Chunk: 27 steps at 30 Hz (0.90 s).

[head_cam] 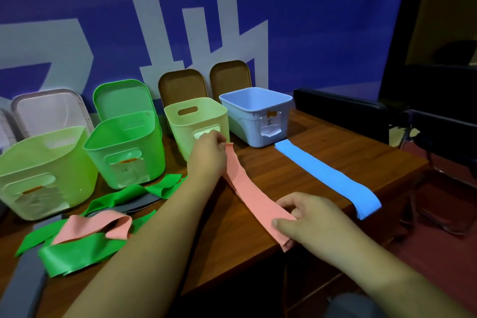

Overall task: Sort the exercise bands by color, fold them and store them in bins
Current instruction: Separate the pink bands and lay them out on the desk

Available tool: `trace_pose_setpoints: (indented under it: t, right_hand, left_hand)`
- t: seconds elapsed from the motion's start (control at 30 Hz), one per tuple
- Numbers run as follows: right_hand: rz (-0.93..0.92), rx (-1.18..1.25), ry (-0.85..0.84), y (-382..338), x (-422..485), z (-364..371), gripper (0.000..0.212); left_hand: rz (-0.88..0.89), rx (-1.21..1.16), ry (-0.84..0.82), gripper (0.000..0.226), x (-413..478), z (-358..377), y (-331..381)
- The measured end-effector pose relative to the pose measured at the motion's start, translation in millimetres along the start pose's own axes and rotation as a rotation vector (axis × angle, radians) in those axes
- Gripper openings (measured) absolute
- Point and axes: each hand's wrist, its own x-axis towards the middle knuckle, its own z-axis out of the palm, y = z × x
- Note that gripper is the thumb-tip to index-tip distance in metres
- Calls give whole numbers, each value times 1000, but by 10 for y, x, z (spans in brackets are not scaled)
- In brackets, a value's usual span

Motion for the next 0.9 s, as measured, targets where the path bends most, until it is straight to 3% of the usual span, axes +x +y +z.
trace_pose_setpoints:
  t: [0.33, 0.9]
  right_hand:
    - [21, -45, 4, 16, -39, 4, 34]
    - [-16, -175, 21, 84, -17, -1, 40]
  left_hand:
    - [-22, 169, -71, 11, -64, 169, -135]
    - [-56, 325, -134, 16, -33, 297, -212]
